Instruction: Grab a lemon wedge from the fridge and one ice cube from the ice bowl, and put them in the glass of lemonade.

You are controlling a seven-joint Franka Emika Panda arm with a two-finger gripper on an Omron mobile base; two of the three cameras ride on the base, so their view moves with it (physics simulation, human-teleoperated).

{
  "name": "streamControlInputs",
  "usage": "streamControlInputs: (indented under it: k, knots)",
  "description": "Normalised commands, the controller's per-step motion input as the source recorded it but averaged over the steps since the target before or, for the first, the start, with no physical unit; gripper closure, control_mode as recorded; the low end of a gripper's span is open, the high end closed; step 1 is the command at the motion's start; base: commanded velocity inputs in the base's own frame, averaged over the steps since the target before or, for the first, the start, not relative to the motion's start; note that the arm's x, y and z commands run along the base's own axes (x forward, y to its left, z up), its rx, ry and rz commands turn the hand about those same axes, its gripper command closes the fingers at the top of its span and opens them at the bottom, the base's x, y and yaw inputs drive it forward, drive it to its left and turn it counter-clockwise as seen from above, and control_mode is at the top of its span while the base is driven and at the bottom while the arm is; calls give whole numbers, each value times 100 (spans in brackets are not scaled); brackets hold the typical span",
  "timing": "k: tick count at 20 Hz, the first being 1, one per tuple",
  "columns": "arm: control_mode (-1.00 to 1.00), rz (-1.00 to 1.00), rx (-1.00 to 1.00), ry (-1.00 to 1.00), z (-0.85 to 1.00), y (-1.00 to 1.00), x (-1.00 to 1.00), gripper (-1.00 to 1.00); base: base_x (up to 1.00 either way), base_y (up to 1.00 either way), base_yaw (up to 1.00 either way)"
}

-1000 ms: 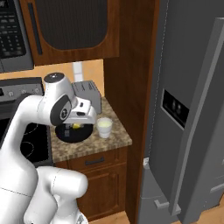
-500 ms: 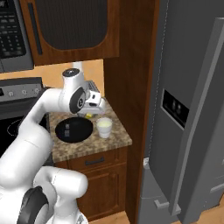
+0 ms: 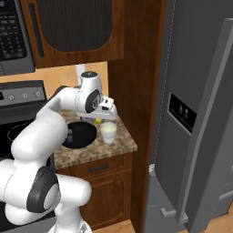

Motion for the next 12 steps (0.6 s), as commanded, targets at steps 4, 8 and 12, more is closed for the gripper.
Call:
streamControlInputs:
  k: [4, 8, 12]
  knots:
    - [-100, 0, 0, 1, -27, 1, 36, 100, 0, 0, 0]
    - [-100, 0, 0, 0, -7, 0, 56, 100, 0, 0, 0]
    - [-100, 0, 0, 0, -5, 0, 48, 100, 0, 0, 0]
